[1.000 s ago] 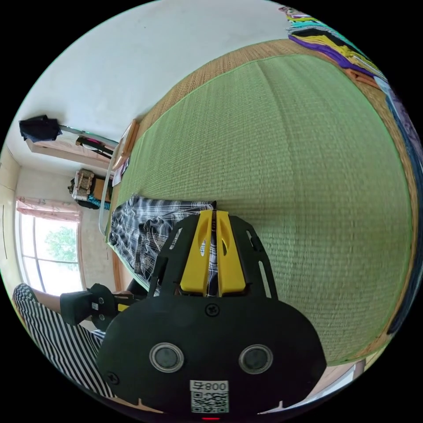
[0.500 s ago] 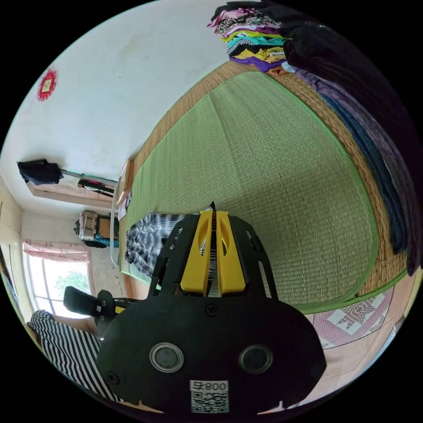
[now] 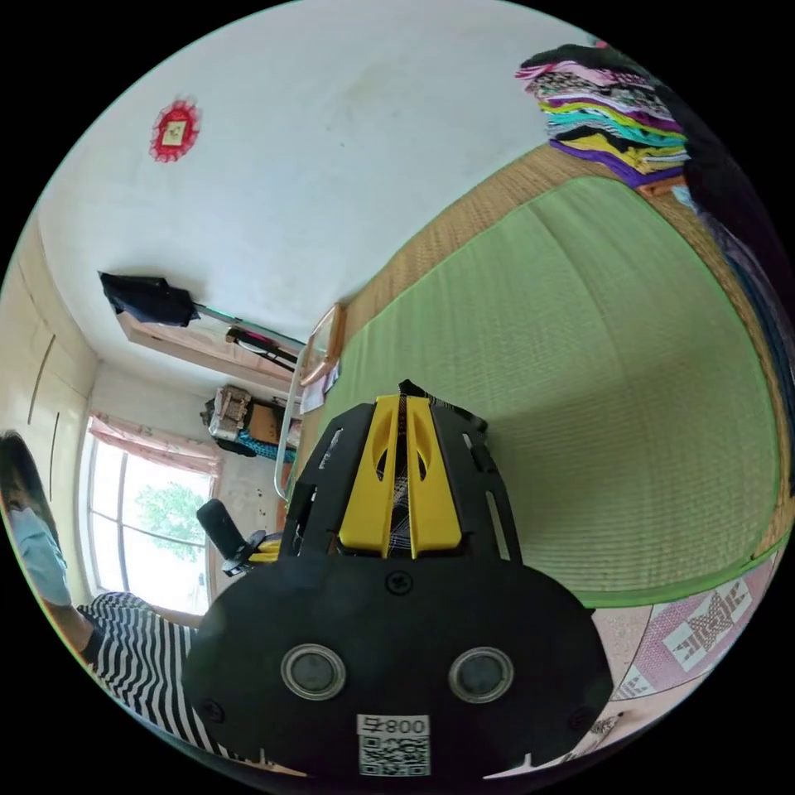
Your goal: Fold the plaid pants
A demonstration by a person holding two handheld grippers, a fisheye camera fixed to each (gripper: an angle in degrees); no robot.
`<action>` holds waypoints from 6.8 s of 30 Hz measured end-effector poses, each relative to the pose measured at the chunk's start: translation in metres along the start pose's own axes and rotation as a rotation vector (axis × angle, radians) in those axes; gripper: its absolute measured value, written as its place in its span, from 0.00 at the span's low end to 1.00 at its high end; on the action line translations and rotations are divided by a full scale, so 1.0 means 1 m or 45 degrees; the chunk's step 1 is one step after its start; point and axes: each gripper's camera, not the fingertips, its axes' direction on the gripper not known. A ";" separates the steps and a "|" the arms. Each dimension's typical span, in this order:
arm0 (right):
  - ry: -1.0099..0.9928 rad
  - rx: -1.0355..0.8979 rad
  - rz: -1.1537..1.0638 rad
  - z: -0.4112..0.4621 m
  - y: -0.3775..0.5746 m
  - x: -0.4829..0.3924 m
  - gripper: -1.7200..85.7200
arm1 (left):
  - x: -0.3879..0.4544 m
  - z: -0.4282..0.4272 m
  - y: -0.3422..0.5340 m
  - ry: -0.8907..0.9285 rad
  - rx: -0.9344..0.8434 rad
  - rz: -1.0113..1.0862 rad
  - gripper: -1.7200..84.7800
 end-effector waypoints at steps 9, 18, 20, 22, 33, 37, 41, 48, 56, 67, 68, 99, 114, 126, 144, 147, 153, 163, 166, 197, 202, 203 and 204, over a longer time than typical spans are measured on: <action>-0.058 -0.113 -0.146 0.068 -0.069 -0.146 0.03 | -0.091 -0.135 0.085 -0.048 0.280 -0.228 0.03; -0.090 -0.264 -0.264 0.147 -0.131 -0.287 0.03 | -0.167 -0.238 0.170 -0.097 0.463 -0.417 0.03; -0.087 -0.302 -0.286 0.165 -0.143 -0.314 0.03 | -0.185 -0.260 0.192 -0.096 0.510 -0.475 0.03; -0.085 -0.343 -0.307 0.183 -0.155 -0.341 0.03 | -0.198 -0.276 0.208 -0.103 0.540 -0.515 0.03; -0.027 -0.574 -0.374 0.294 -0.225 -0.488 0.03 | -0.273 -0.351 0.284 -0.169 0.676 -0.724 0.03; 0.012 -0.639 -0.392 0.327 -0.245 -0.527 0.03 | -0.303 -0.366 0.305 -0.188 0.684 -0.805 0.03; 0.049 -0.723 -0.407 0.363 -0.269 -0.569 0.03 | -0.332 -0.374 0.322 -0.227 0.672 -0.904 0.03; 0.041 -0.760 -0.452 0.378 -0.313 -0.637 0.02 | -0.355 -0.384 0.346 -0.226 0.711 -0.999 0.03; 0.089 -0.853 -0.585 0.391 -0.316 -0.701 0.02 | -0.341 -0.402 0.347 -0.291 0.783 -0.907 0.02; 0.292 -0.983 -0.749 0.450 -0.324 -0.789 0.02 | -0.361 -0.370 0.305 -0.589 0.367 -0.873 0.02; 0.305 -0.991 -0.774 0.453 -0.323 -0.798 0.02 | -0.361 -0.369 0.305 -0.585 0.379 -0.881 0.02; 0.126 -1.107 -0.827 0.439 -0.274 -0.808 0.02 | -0.346 -0.329 0.249 -0.627 0.330 -0.876 0.02; 0.064 -1.031 -0.422 0.235 -0.199 -0.588 0.02 | -0.310 -0.245 0.202 -0.167 0.152 -0.726 0.03; -0.024 -0.969 -0.226 0.226 -0.121 -0.492 0.02 | -0.297 -0.156 0.139 0.053 -0.044 -0.719 0.08; 0.277 -0.740 -0.280 0.296 -0.183 -0.442 0.02 | -0.290 -0.118 0.100 0.015 -0.077 -0.725 0.03; 0.252 -0.699 -0.259 0.307 -0.181 -0.433 0.02 | -0.288 -0.112 0.094 0.002 -0.104 -0.696 0.03; 0.247 -0.715 -0.271 0.329 -0.163 -0.422 0.02 | -0.287 -0.103 0.087 0.013 -0.116 -0.679 0.03; 0.214 -0.675 -0.192 0.345 -0.132 -0.394 0.02 | -0.283 -0.093 0.083 -0.017 -0.114 -0.688 0.04; 0.172 -0.633 -0.173 0.336 -0.120 -0.385 0.02 | -0.282 -0.093 0.084 -0.024 -0.091 -0.689 0.05; -0.534 -0.819 0.343 0.324 0.137 -0.259 0.11 | -0.315 -0.119 0.125 0.065 0.019 -0.738 0.03; -0.577 -0.815 0.384 0.335 0.152 -0.253 0.10 | -0.327 -0.127 0.136 0.068 0.001 -0.727 0.03; -0.595 -0.820 0.397 0.339 0.155 -0.251 0.09 | -0.330 -0.131 0.140 0.057 -0.004 -0.733 0.03; -0.603 -0.823 0.404 0.342 0.158 -0.250 0.07 | -0.332 -0.132 0.142 0.049 -0.006 -0.740 0.03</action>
